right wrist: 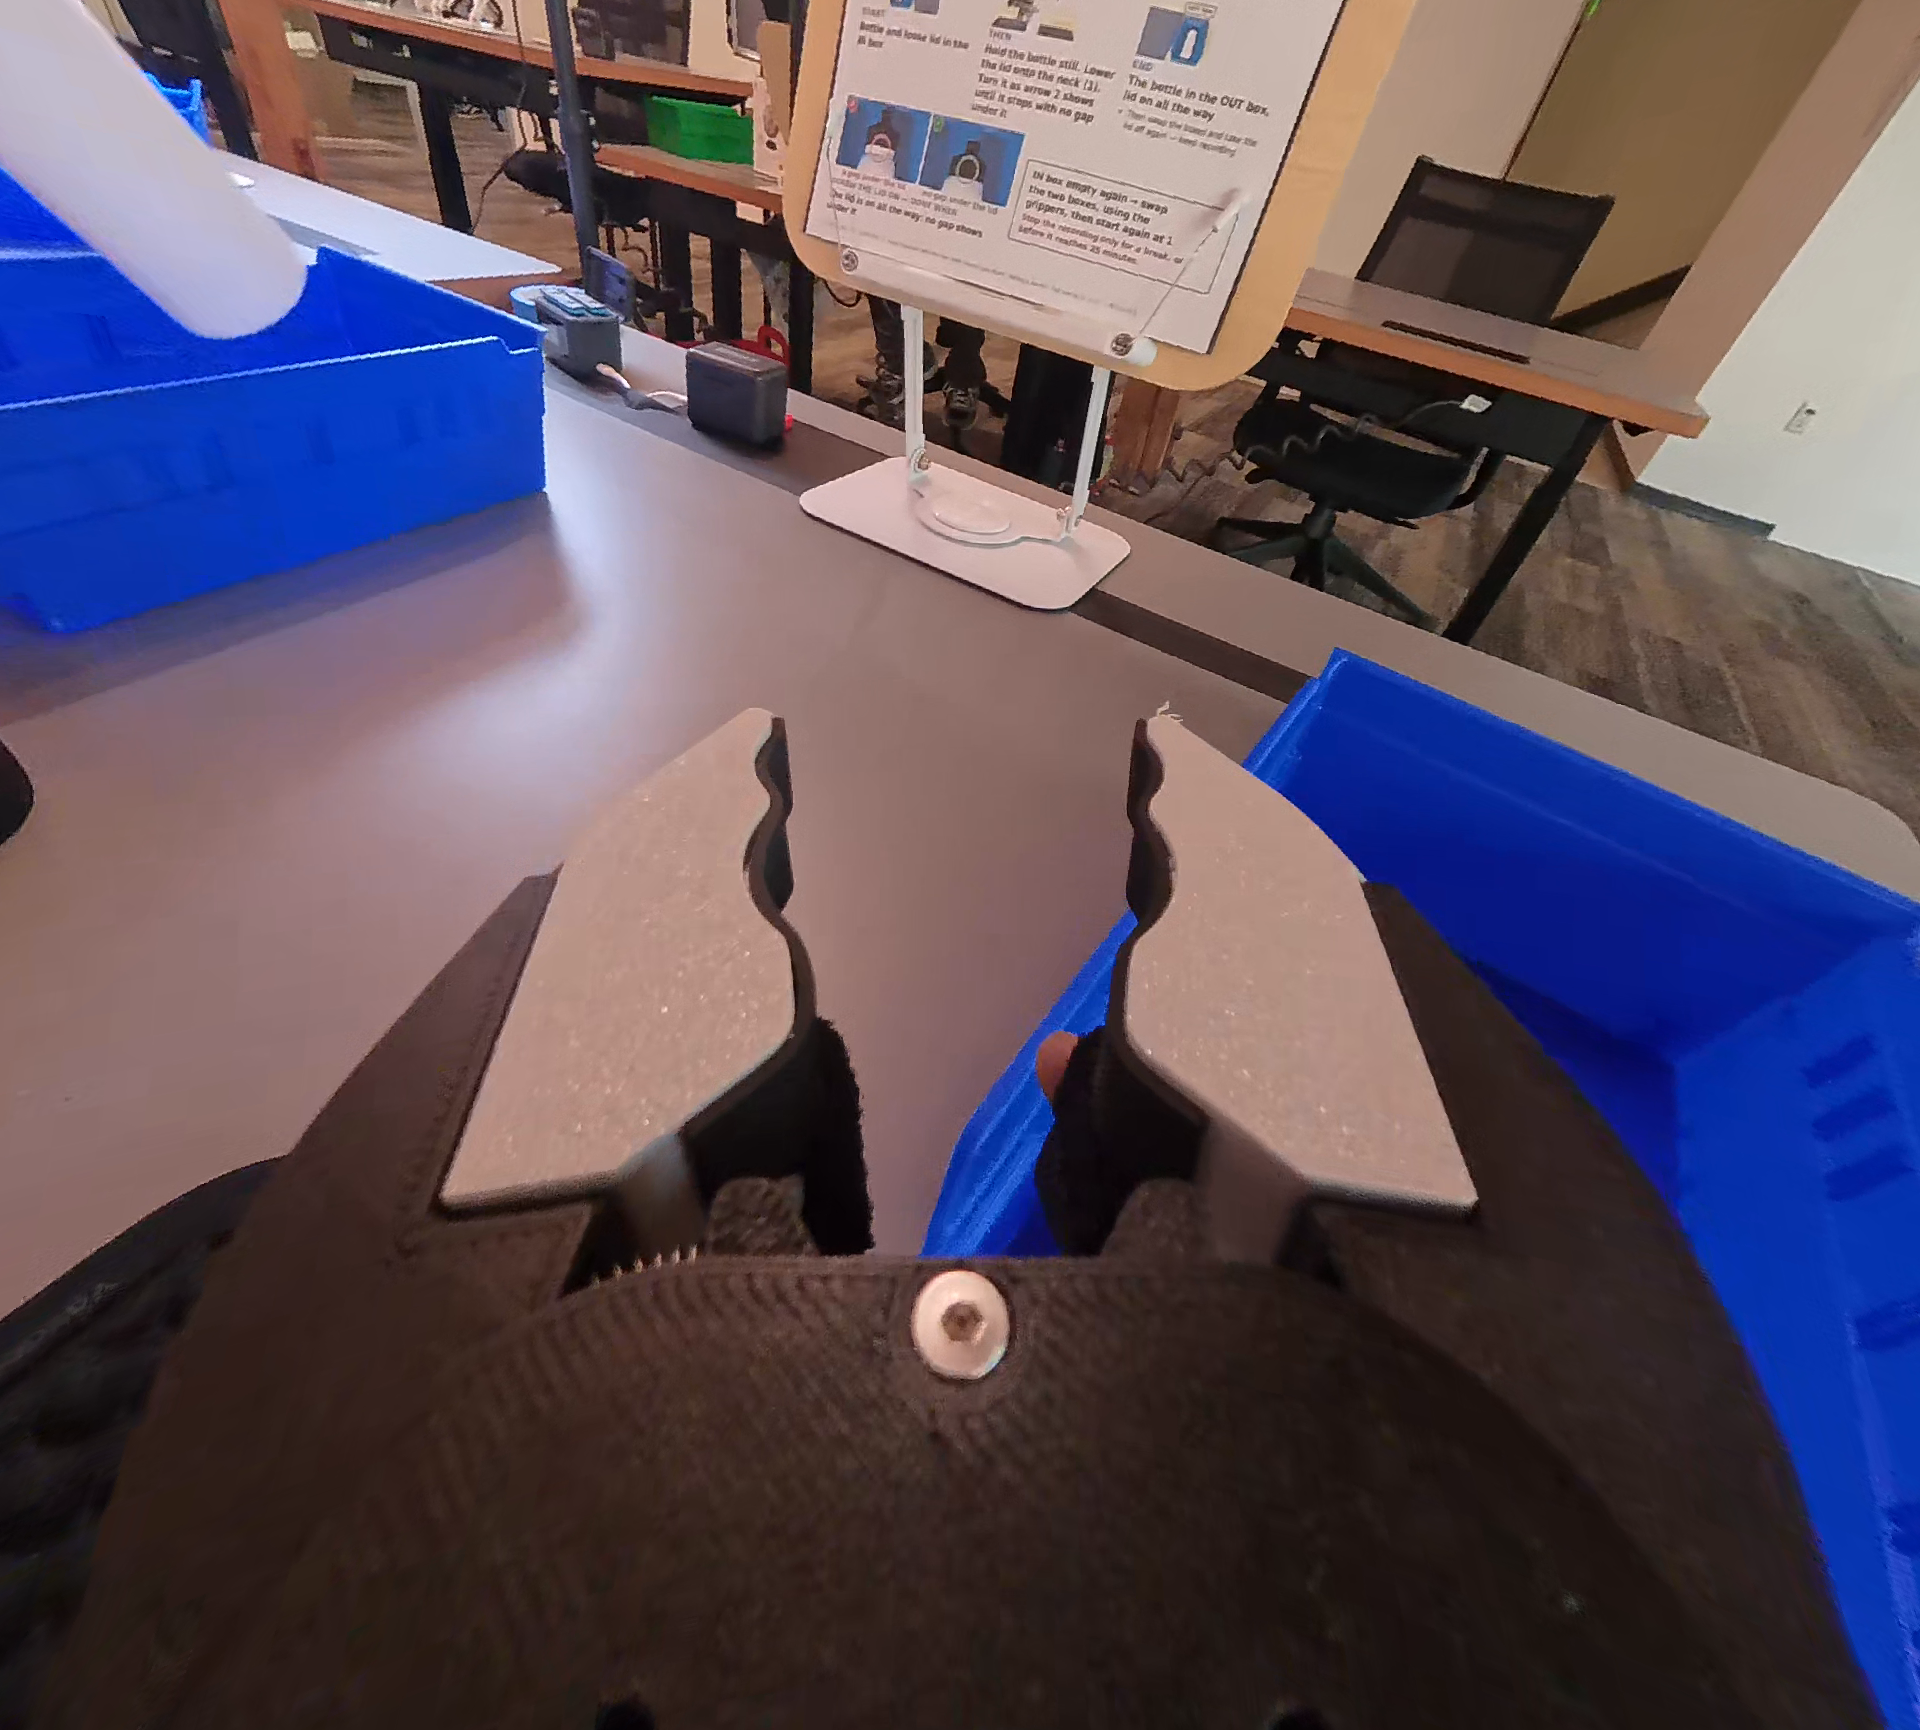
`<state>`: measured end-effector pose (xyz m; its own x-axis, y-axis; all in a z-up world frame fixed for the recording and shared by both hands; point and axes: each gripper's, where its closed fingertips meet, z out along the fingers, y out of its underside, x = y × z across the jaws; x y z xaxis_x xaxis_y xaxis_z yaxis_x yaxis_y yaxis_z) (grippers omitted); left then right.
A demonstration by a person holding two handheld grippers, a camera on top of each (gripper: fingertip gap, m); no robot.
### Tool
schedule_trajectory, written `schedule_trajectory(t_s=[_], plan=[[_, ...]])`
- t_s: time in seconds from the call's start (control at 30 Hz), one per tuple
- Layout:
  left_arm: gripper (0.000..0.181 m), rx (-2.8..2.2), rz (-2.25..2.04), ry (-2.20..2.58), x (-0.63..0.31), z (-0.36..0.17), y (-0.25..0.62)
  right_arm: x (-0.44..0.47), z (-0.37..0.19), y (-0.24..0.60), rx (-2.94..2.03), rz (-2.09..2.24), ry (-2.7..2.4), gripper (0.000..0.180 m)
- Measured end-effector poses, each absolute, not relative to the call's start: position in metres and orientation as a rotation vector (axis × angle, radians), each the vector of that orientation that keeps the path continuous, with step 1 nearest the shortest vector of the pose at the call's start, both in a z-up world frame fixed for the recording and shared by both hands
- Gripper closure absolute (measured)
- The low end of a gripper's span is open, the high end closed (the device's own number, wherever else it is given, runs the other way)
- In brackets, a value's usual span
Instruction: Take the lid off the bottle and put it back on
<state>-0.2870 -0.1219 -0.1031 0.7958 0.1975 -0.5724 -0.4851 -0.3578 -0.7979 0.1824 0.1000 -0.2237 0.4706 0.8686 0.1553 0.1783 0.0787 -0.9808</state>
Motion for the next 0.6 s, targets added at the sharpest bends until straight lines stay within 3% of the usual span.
schedule_trajectory(t_s=[0.23, 0.6], plan=[[0.178, -1.740, 0.460, 0.418, -0.215, -0.055, -0.096, 0.185, -0.227, 0.099, -1.433, 0.658, -1.017, 0.117], [0.178, -1.938, -0.053, 0.859, -0.072, -0.142, -0.017, 0.185, -0.251, 0.090, -1.465, 0.777, -1.149, 0.112]])
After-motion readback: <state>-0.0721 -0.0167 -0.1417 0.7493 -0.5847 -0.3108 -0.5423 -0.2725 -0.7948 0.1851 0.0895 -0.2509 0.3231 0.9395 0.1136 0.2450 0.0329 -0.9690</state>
